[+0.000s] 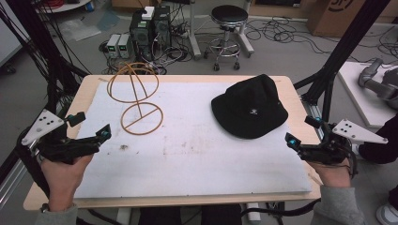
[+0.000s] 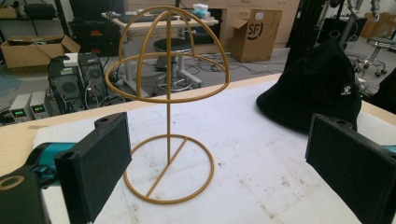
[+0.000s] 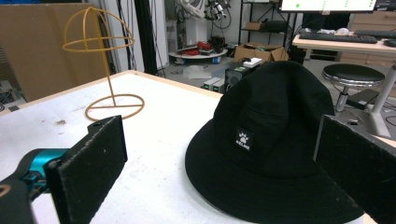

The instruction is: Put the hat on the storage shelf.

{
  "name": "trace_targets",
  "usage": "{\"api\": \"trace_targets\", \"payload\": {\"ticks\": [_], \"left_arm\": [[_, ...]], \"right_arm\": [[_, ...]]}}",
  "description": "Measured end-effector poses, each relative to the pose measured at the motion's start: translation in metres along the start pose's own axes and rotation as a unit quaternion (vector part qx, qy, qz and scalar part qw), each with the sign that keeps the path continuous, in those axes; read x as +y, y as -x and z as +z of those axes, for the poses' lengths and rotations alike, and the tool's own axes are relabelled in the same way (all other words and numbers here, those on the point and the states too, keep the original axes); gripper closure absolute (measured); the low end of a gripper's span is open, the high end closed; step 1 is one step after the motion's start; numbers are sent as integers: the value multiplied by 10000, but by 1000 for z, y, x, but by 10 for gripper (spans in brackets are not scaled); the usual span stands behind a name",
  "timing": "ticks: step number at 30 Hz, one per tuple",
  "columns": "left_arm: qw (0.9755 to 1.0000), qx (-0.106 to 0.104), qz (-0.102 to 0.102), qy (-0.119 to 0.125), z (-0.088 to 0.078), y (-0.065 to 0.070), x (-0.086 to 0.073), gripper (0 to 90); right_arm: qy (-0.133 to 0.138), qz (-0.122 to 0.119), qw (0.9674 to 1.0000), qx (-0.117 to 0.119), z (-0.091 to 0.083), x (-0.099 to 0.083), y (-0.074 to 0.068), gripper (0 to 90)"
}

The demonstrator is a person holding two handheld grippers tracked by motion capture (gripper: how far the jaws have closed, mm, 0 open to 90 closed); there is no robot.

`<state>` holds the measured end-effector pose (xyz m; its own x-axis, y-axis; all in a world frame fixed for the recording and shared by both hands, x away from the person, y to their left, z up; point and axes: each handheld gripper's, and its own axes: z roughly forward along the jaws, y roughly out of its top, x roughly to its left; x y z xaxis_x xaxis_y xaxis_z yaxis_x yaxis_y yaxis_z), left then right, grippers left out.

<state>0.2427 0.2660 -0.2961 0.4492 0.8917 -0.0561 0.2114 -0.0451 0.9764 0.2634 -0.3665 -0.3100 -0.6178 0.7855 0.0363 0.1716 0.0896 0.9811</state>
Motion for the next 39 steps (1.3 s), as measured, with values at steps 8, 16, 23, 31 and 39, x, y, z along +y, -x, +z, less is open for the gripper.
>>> {"api": "trace_targets", "payload": {"ticks": [8, 16, 23, 31, 39], "left_arm": [[9999, -62, 6, -98, 7, 1, -4, 73], [9999, -111, -14, -38, 6, 1, -2, 73], [9999, -78, 33, 87, 0, 3, -2, 73], [9998, -176, -71, 4, 2, 6, -4, 73], [9998, -193, -102, 36, 1, 3, -4, 73]], "right_arm": [[-79, 23, 10000, -32, 2, 3, 3, 20], [-124, -129, 9998, -41, 5, 20, 12, 20], [-112, -70, 9999, -100, 16, 31, 31, 20], [-192, 36, 9997, -124, 37, 35, 55, 20], [-321, -164, 9991, -230, 51, 38, 67, 21]]}}
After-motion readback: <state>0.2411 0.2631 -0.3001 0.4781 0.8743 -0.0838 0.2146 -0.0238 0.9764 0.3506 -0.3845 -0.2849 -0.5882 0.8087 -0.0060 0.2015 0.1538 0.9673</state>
